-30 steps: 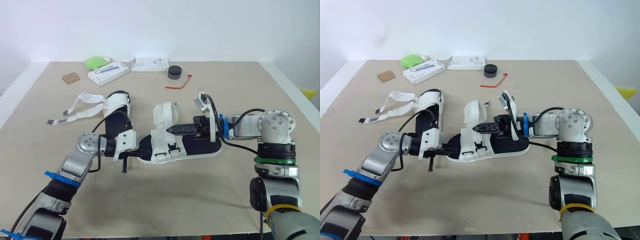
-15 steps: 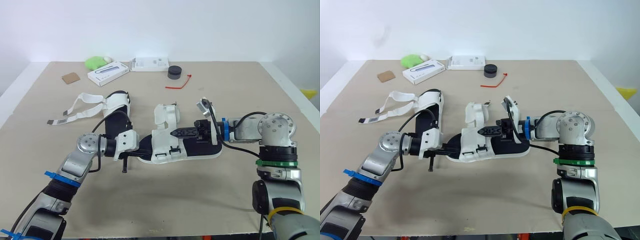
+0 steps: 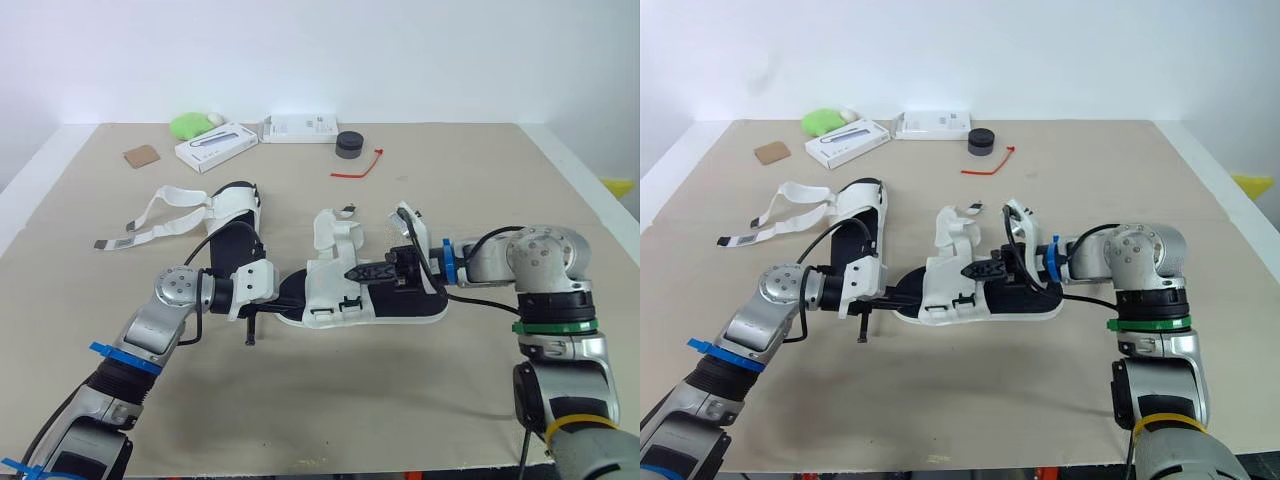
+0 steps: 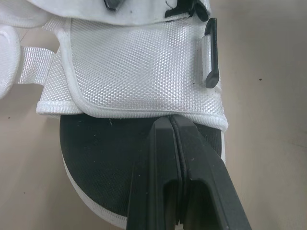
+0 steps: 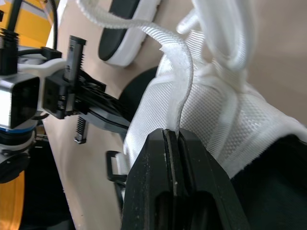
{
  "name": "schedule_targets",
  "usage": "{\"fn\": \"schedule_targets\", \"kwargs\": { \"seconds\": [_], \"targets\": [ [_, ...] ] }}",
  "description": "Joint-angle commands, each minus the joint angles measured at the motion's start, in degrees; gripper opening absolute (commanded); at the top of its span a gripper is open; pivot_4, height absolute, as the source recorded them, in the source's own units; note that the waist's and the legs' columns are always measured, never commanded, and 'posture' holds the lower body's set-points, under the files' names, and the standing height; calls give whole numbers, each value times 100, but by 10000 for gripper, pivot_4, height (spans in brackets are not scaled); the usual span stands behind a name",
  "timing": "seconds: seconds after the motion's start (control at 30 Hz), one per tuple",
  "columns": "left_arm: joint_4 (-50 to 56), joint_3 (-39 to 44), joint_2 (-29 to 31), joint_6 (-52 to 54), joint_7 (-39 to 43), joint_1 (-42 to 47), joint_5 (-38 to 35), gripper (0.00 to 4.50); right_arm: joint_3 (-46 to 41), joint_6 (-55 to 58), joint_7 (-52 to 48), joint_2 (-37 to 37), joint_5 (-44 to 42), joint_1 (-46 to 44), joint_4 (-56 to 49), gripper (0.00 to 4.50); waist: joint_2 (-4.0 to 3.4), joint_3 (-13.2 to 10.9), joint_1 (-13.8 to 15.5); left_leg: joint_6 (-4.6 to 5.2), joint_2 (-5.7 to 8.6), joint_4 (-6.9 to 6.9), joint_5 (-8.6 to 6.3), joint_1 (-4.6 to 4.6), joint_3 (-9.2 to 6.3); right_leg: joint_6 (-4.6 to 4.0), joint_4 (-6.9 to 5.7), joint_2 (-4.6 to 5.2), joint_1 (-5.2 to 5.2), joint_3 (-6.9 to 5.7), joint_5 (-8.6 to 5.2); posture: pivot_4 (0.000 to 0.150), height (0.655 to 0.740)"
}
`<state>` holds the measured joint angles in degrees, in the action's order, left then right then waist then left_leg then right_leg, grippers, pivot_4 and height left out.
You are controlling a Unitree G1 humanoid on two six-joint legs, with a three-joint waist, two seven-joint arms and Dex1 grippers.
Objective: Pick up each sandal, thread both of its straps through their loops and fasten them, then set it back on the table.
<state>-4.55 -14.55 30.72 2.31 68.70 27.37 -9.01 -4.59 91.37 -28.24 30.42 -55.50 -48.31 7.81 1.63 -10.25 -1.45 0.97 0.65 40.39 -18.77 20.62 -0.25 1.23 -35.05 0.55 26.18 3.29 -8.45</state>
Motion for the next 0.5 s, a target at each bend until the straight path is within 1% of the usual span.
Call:
{"fn": "schedule_targets", "kwargs": {
  "seconds": [0.03, 0.27, 0.5],
  "targets": [
    [53, -67, 52, -9, 9, -60, 66, 0, -242, 113, -24, -36, -190, -267, 39, 1451, 0, 0, 1, 0, 0, 0, 0, 0, -1, 0, 0, 0, 0, -1, 0, 1500, 7400],
    [30, -88, 34, -10, 8, -31, 67, 0, -297, 113, 239, -14, -768, -418, 64, 1451, 0, 0, 1, 0, 1, 0, 0, 1, -1, 0, 0, 3, 0, -2, 0, 1500, 7400],
    [42, -95, 44, -11, 12, -39, 70, 0, -313, 113, 598, 4, -993, -310, 67, 1451, 0, 0, 1, 0, 1, 0, 0, 1, 0, 0, 0, 4, 0, -1, 0, 1500, 7400]
  ]
}}
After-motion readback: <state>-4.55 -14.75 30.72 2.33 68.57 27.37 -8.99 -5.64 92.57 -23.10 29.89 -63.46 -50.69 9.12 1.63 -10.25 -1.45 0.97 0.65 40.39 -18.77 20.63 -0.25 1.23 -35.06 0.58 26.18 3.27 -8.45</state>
